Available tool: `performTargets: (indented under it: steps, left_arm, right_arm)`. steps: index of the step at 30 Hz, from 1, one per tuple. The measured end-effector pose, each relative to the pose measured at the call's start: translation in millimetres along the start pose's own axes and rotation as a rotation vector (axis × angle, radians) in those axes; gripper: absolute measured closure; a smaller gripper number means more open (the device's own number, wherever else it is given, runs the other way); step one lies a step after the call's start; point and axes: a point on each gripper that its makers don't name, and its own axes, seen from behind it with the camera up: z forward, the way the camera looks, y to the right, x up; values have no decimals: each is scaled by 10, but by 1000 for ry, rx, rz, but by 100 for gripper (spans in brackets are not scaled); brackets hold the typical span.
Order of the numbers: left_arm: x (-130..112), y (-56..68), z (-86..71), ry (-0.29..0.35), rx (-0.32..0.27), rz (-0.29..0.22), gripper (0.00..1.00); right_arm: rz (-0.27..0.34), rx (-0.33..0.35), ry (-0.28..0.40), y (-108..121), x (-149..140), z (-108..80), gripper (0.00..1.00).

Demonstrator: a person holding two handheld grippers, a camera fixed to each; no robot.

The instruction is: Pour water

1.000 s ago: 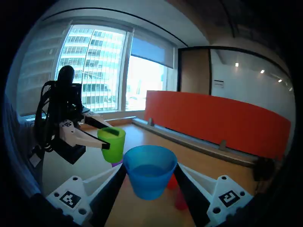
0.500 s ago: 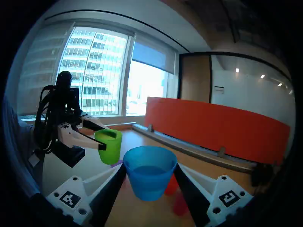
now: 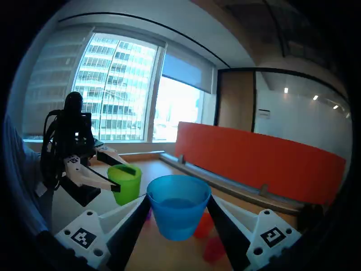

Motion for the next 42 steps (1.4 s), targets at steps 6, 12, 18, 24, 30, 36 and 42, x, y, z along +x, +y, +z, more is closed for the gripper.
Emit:
performTargets:
  steps: [6,12,18,24,30,36,42]
  left_arm:
    - [39,92,-6,13,-14,7,11]
    - [57,174,-6,18,-31,18,11]
    - [58,239,8,18,-44,29,11]
    - [80,311,5,25,-60,31,11]
    - [78,362,22,26,-75,29,11]
    - [65,420,36,27,-90,28,11]
    - [51,441,53,28,-96,21,11]
  right_arm:
    - [23,14,18,9,116,-2,10]
    - [1,22,25,12,190,-7,10]
    - [-49,30,24,14,268,-5,10]
    - [-108,40,24,1,369,11,10]
    - [-184,42,28,12,464,33,9]
    - [-261,42,37,18,578,52,10]
    - [-337,48,47,16,696,70,10]
